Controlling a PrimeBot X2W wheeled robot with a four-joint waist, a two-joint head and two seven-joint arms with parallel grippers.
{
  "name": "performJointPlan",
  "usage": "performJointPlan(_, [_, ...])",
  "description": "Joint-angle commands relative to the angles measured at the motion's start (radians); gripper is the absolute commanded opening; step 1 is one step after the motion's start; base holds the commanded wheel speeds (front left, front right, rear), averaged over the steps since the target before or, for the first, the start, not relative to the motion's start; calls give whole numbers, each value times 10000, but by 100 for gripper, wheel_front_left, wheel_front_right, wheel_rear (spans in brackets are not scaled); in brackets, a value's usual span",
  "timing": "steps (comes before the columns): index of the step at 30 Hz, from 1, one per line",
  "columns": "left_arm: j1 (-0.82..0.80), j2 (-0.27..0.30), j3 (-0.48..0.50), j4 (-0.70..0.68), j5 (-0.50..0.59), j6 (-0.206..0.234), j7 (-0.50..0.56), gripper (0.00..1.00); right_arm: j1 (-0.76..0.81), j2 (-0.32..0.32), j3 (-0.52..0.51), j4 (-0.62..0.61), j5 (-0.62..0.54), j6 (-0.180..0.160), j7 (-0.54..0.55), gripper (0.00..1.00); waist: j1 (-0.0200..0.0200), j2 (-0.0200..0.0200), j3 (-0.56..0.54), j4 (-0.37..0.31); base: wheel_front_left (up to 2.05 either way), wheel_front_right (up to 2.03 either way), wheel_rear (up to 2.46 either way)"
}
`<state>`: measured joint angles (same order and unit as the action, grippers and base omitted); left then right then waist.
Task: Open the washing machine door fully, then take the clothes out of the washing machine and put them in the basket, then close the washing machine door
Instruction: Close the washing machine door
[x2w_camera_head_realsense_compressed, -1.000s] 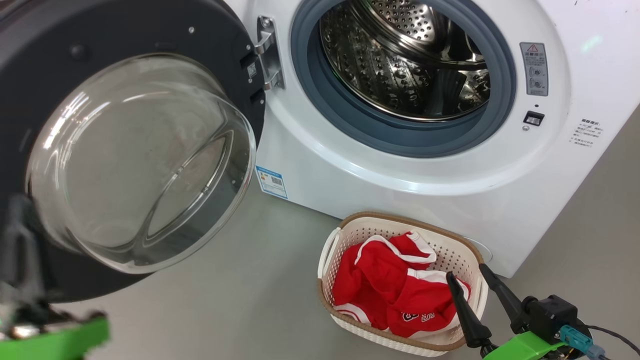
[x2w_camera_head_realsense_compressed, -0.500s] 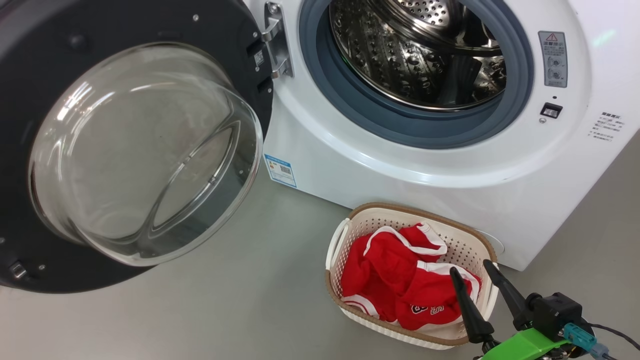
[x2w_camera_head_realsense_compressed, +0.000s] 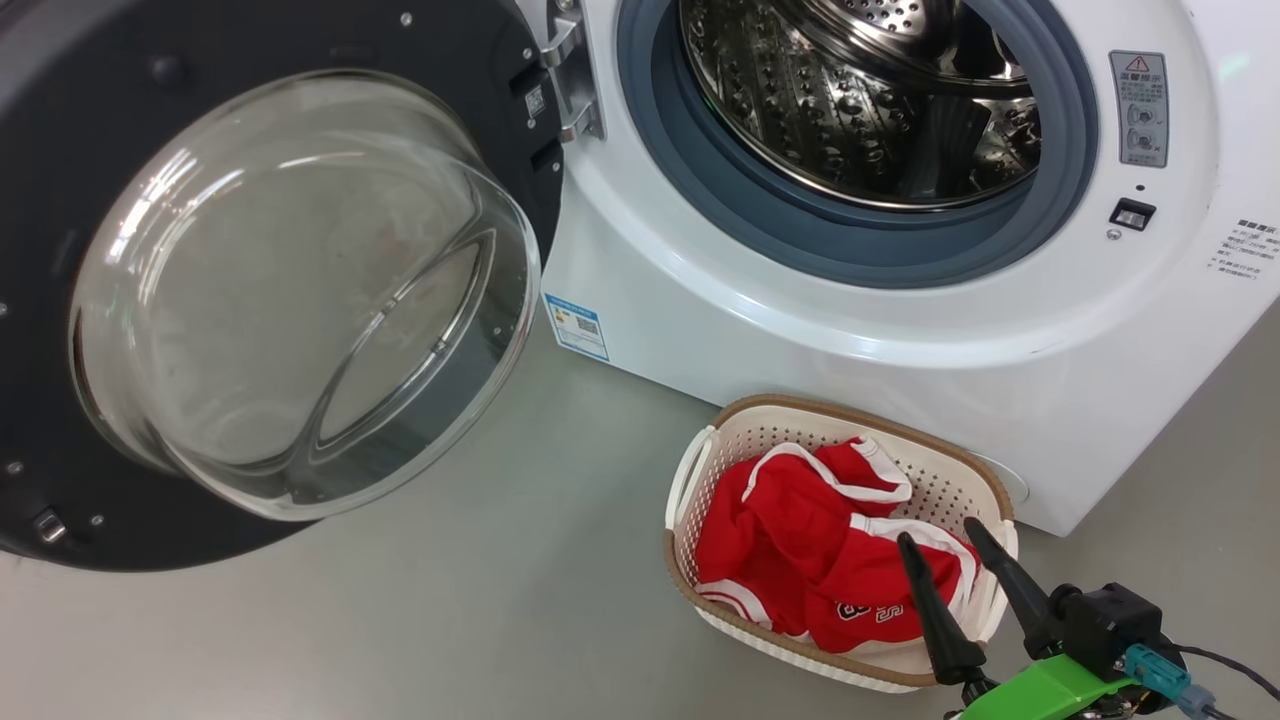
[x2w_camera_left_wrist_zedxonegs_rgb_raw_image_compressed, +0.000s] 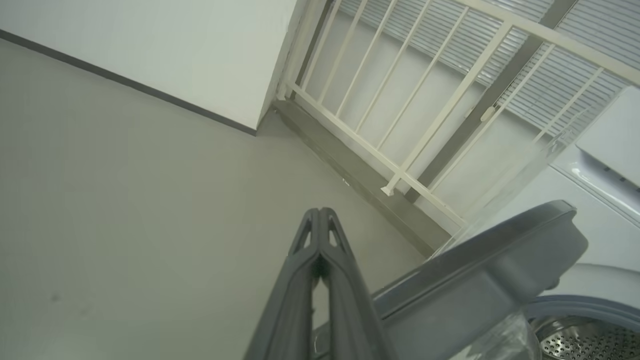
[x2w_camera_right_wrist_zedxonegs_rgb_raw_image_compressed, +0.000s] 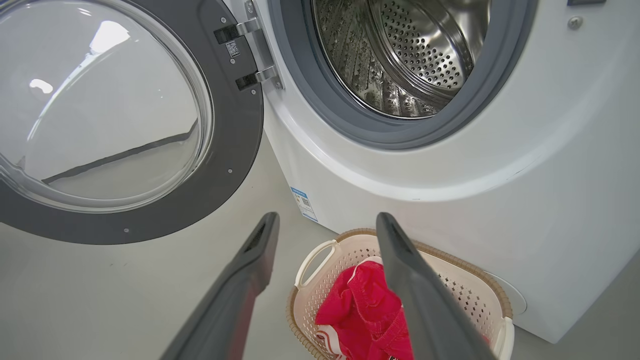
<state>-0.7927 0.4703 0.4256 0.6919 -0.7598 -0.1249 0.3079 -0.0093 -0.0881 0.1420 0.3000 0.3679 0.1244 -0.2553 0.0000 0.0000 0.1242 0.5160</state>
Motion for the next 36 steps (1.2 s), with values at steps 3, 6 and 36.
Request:
performJointPlan(3, [-543, 1004, -300, 313, -274, -57, 1217, 0, -435, 10, 281, -191, -53, 63, -65, 100, 0, 0, 6, 16, 0, 0, 0])
performJointPlan(6, [-700, 1155, -650, 614, -670, -57, 2187, 0, -433, 25, 316, -180, -44, 63, -65, 100, 0, 0, -15, 8, 0, 0, 0])
performJointPlan(36, [1803, 1862, -2165, -2997, -4720, -57, 5516, 0, -71, 197, -33, -283, 20, 63, -65, 100, 0, 0, -400, -249, 0, 0, 0])
